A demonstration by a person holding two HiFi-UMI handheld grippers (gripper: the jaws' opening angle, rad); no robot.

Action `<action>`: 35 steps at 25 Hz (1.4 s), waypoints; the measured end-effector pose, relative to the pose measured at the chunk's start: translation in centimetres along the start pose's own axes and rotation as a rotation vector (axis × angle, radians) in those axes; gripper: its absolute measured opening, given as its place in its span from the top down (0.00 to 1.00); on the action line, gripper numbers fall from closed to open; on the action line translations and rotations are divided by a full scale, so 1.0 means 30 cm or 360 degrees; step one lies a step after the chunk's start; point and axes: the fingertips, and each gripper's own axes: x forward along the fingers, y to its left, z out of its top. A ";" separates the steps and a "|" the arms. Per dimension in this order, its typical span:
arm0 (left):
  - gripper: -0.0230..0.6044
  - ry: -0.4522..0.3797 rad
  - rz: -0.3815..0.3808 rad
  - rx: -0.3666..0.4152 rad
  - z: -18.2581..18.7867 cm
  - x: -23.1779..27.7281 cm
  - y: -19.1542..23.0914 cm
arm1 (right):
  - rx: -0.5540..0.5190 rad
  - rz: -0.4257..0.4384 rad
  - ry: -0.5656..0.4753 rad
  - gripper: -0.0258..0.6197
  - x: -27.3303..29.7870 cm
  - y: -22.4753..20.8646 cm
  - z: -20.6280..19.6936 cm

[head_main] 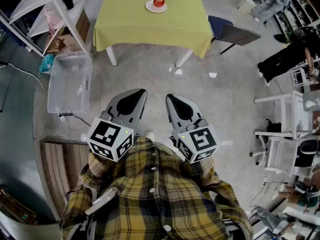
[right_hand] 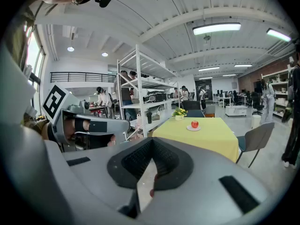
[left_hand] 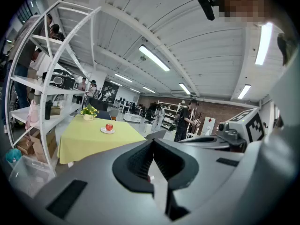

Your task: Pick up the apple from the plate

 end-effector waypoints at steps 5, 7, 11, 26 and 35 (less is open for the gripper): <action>0.95 -0.0009 -0.0013 0.0020 -0.013 -0.007 0.029 | -0.0012 -0.0021 -0.0013 0.96 0.031 0.001 -0.016; 0.95 -0.0007 -0.0005 0.0018 -0.020 -0.008 0.024 | -0.0027 -0.0021 -0.0012 0.96 0.030 -0.002 -0.019; 0.95 0.0000 -0.0004 0.0022 -0.032 0.004 -0.010 | -0.0037 -0.0001 -0.0002 0.96 0.012 -0.010 -0.029; 0.95 0.0010 0.0069 0.0037 -0.112 0.040 -0.153 | 0.0003 0.0100 0.0007 0.96 -0.115 -0.063 -0.132; 0.95 0.0057 0.0040 0.0008 -0.110 0.151 -0.054 | 0.0047 0.0080 0.0068 0.96 0.006 -0.142 -0.140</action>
